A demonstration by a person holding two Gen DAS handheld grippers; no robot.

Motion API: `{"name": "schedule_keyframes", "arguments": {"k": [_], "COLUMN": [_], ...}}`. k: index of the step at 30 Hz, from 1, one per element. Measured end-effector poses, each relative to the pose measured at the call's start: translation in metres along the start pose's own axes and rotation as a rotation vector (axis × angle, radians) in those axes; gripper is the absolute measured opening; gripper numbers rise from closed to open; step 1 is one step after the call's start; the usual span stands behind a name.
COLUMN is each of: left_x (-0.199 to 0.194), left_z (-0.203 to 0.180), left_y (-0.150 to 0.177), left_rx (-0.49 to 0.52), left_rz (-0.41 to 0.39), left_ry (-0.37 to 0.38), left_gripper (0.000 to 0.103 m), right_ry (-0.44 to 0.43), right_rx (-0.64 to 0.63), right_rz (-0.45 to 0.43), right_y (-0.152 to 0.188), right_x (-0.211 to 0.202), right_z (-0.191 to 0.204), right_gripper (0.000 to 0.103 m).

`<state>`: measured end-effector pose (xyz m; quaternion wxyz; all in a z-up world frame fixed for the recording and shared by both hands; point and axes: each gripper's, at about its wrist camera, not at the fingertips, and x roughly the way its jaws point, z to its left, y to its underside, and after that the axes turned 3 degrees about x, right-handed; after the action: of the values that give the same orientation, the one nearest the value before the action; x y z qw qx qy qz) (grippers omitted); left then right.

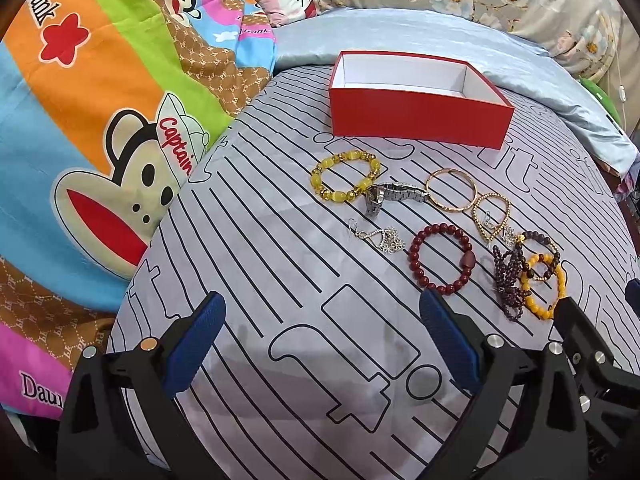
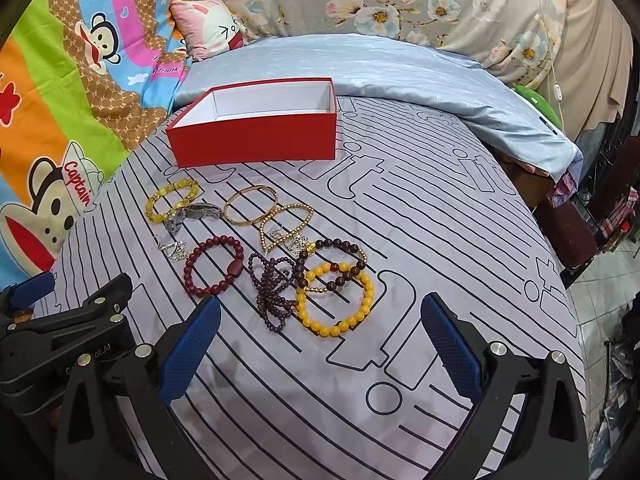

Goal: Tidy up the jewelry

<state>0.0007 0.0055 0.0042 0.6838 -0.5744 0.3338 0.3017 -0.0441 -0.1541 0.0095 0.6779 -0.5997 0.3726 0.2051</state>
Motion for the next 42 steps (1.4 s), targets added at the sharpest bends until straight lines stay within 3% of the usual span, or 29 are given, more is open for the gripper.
{"name": "schedule_keyframes", "arguments": {"k": [42], "left_x": [0.0018], "left_z": [-0.0027], "left_y": [0.0035], "left_rx": [-0.003], "left_rz": [-0.001], "left_ry": [-0.002], "left_gripper": [0.095], "right_ry": [0.005], "right_rx": [0.003], "right_rz": [-0.002], "right_y": [0.0015], "right_x": [-0.0021], "right_z": [-0.0011], "right_gripper": [0.098]}}
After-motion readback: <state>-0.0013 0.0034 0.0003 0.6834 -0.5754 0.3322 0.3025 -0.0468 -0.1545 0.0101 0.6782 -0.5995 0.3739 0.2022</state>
